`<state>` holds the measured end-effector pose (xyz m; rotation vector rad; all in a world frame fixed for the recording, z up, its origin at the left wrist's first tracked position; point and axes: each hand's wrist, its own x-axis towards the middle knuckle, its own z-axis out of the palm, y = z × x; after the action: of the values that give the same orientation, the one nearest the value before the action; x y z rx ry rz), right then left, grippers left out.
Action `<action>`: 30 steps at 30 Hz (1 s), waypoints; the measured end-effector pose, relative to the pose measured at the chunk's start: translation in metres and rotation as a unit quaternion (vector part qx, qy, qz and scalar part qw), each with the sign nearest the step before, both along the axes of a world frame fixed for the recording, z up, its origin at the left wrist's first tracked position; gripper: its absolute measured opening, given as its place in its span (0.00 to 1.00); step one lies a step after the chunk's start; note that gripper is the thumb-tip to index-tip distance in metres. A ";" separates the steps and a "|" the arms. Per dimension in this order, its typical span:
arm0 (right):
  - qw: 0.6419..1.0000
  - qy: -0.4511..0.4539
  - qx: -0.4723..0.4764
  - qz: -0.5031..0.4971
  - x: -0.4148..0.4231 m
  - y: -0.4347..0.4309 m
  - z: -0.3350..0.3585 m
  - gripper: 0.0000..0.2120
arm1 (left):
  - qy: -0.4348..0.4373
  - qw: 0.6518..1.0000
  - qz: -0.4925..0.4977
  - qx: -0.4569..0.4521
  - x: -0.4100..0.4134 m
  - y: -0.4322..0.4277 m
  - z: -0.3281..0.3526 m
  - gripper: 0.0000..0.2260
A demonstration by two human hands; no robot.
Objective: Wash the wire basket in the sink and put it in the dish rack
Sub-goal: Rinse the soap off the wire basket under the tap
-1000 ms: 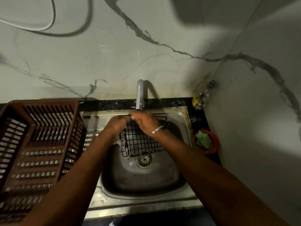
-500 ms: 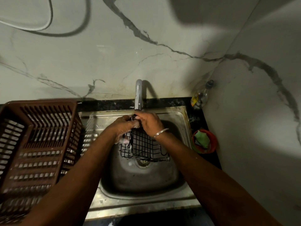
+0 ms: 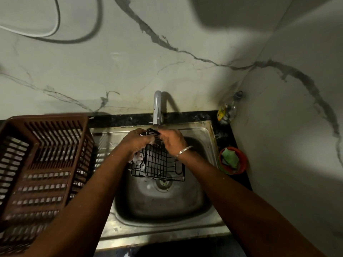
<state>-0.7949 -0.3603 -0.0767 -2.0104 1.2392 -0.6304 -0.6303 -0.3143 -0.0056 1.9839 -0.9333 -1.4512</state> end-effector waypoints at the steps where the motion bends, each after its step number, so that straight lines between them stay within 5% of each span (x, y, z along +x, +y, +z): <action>1: 1.000 -0.011 -0.010 0.007 0.005 0.000 0.004 0.13 | 0.001 1.000 0.005 -0.010 0.002 -0.001 0.001 0.17; 21: 0.997 0.051 0.062 -0.003 -0.007 -0.006 -0.015 0.10 | 0.005 0.998 0.056 -0.027 0.047 0.011 -0.010 0.13; 30: 0.997 0.070 -0.017 0.001 -0.002 -0.005 0.000 0.12 | 0.040 0.985 0.166 -0.008 0.058 0.008 -0.028 0.15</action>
<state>-0.7971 -0.3649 -0.0764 -2.1150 1.3144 -0.5205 -0.5723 -0.3065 -0.0335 1.9434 -0.5448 -1.3175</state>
